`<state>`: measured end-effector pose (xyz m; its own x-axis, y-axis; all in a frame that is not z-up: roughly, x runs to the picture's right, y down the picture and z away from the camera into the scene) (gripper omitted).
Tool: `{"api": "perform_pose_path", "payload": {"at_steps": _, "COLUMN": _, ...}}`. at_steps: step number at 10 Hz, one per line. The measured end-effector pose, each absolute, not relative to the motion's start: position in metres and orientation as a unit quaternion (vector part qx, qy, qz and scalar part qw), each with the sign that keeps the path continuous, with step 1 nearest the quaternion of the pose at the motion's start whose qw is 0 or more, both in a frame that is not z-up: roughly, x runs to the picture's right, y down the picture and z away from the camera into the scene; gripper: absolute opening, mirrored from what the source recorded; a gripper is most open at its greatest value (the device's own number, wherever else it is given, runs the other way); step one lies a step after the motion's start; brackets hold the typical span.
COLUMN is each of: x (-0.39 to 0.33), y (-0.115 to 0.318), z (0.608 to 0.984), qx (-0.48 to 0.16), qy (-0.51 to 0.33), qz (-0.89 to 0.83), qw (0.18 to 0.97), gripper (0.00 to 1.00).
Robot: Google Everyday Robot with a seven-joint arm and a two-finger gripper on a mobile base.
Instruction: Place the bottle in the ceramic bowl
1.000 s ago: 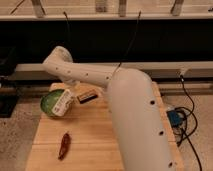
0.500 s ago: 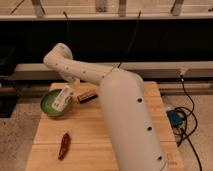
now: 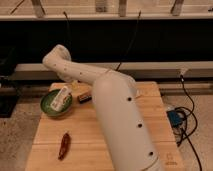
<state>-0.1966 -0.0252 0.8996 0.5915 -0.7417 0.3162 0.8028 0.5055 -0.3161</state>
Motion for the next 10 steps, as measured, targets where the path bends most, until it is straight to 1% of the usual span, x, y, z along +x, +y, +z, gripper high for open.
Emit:
{"api": "perform_pose_path", "payload": {"at_steps": 2, "x": -0.202, "y": -0.024, "z": 0.905, "qx": -0.215, "qy": -0.07, "qz": -0.45, "qw": 0.864, "gripper": 0.59}}
{"api": "perform_pose_path", "payload": {"at_steps": 3, "x": -0.206, "y": -0.024, "z": 0.908, "qx": -0.211, "qy": -0.067, "qz": -0.453, "qw": 0.863, "gripper": 0.71}}
{"api": "perform_pose_path", "payload": {"at_steps": 4, "x": -0.211, "y": -0.023, "z": 0.91, "qx": -0.207, "qy": -0.059, "qz": -0.459, "qw": 0.862, "gripper": 0.79}}
{"api": "perform_pose_path", "payload": {"at_steps": 8, "x": -0.225, "y": -0.017, "z": 0.915, "qx": -0.185, "qy": -0.044, "qz": -0.478, "qw": 0.858, "gripper": 0.8}}
{"api": "perform_pose_path", "payload": {"at_steps": 10, "x": -0.22, "y": -0.019, "z": 0.914, "qx": -0.171, "qy": -0.055, "qz": -0.472, "qw": 0.863, "gripper": 0.8}}
